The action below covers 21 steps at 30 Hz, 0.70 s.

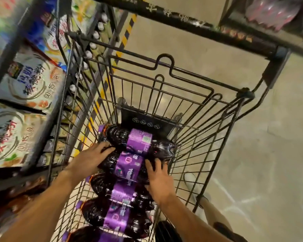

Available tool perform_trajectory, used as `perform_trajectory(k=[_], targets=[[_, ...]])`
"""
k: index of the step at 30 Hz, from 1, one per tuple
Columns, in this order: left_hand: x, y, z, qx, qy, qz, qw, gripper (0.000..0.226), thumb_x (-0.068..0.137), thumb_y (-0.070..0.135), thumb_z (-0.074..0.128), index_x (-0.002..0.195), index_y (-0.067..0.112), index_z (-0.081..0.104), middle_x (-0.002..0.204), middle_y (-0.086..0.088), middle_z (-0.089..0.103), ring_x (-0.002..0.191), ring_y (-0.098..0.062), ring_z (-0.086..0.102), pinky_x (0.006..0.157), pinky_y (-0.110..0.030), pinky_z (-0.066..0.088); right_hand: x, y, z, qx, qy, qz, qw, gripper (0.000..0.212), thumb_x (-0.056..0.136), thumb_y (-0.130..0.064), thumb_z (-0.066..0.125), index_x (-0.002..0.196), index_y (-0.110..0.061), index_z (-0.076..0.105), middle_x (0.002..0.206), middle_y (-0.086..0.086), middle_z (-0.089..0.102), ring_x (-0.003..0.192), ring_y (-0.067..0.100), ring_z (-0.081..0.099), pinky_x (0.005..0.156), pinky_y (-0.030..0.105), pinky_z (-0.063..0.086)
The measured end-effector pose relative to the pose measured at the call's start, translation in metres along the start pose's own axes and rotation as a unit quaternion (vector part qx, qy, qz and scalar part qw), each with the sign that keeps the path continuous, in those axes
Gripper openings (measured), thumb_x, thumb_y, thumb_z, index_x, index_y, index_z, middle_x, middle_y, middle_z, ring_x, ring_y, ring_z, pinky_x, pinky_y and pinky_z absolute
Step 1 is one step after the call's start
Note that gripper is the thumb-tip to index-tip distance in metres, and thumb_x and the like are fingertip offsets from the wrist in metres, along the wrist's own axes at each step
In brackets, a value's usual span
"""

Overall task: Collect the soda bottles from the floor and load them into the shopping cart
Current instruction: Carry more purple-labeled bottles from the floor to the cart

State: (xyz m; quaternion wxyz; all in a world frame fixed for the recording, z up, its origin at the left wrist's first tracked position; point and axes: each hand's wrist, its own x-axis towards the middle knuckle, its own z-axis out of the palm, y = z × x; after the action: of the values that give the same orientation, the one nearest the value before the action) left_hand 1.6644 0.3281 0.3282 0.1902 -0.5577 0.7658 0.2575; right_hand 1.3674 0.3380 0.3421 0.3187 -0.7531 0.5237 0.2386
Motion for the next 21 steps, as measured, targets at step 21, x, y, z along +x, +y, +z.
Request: perform_trajectory(k=[21], targets=[[-0.03,0.082,-0.112,0.075,0.006,-0.069,0.995,0.071,0.086,0.029,0.076,0.147,0.022,0.039,0.14,0.0,0.048,0.127,-0.021,0.05,0.105,-0.04,0.048,-0.035,-0.01,-0.111,-0.084,0.042,-0.01,0.996,0.072,0.09,-0.027,0.079,0.15,-0.015,0.041,0.145,0.012,0.05,0.137,0.033,0.047,0.116,0.051,0.04]])
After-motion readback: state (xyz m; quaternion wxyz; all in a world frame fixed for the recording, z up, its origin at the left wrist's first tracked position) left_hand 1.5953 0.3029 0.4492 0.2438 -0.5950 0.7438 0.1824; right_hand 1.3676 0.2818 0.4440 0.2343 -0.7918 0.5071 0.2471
